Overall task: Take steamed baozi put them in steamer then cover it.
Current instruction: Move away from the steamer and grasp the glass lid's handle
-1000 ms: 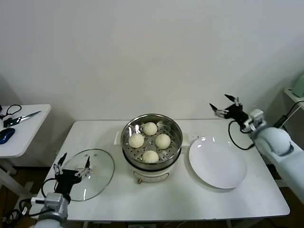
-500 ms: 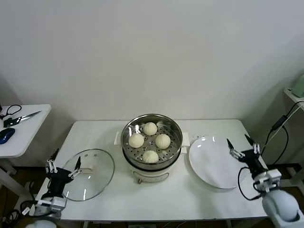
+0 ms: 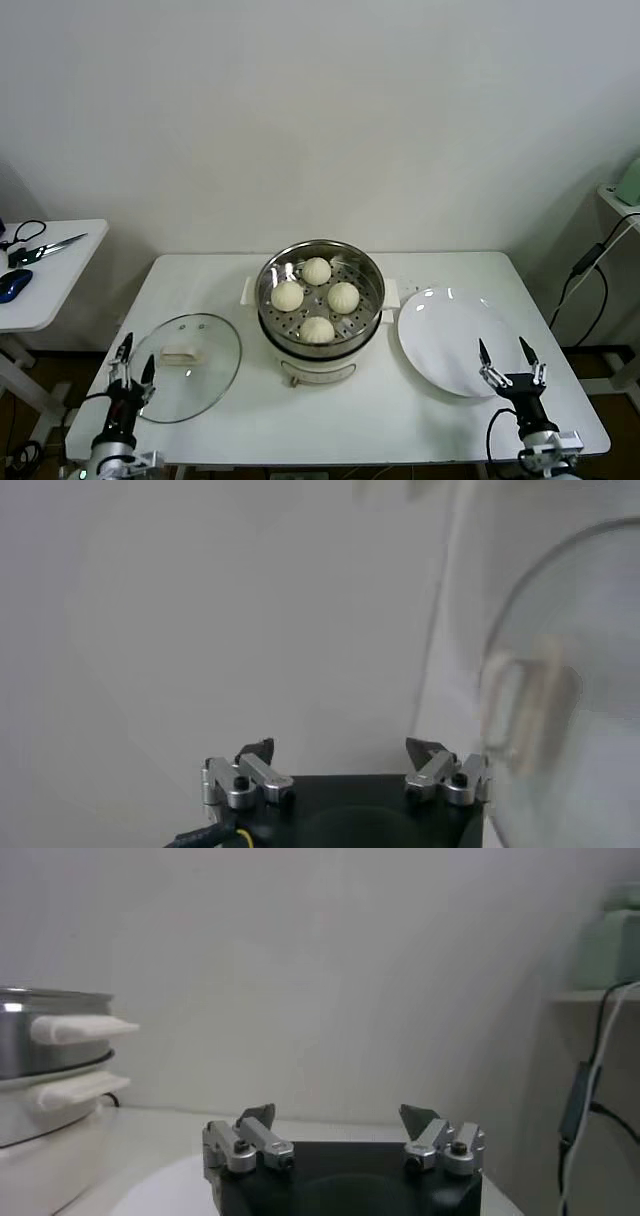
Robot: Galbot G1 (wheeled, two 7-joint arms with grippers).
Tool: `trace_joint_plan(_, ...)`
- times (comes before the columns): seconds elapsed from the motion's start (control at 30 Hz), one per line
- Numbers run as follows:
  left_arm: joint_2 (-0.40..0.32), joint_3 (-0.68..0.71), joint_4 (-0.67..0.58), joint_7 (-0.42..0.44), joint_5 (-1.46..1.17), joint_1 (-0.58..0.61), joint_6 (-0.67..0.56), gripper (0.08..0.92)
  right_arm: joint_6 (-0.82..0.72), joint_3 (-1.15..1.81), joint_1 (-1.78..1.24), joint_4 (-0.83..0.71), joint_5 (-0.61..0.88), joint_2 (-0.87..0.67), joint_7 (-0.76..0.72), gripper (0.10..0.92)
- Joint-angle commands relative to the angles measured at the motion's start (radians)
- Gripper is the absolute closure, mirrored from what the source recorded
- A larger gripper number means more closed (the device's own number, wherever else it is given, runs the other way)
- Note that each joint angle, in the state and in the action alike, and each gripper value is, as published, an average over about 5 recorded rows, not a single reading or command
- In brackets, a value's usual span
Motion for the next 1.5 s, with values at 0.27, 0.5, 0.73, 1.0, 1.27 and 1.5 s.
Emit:
trace_joint_plan(0.27,-0.031,0.031,0.274,-0.112,0.231,-0.071,-0.015,0.177,0.016,0.023,-0.057,0.008,-0.01,0.095,0.026,0.203)
trace_joint_plan(0.5,-0.037,0.038,0.318,-0.115,0.226,-0.138,-0.019,0.177,0.021,0.026,-0.076,0.021,-0.018,0.1,0.026,0.203)
trace_joint_plan(0.73,-0.04,0.06,0.33,-0.112,0.225,-0.194,-0.013,0.177,0.028,0.029,-0.091,0.022,-0.023,0.098,0.026,0.203)
trace_joint_plan(1.0,-0.021,0.069,0.332,-0.102,0.219,-0.228,-0.013,0.177,0.033,0.026,-0.102,0.034,-0.038,0.105,0.026,0.203)
trace_joint_plan(1.27,-0.008,0.081,0.379,-0.099,0.215,-0.264,-0.022,0.177,0.045,0.02,-0.109,0.031,-0.055,0.111,0.026,0.203)
trace_joint_plan(1.5,-0.007,0.085,0.397,-0.091,0.211,-0.277,-0.038,0.321,0.054,0.013,-0.112,0.027,-0.062,0.117,0.026,0.203)
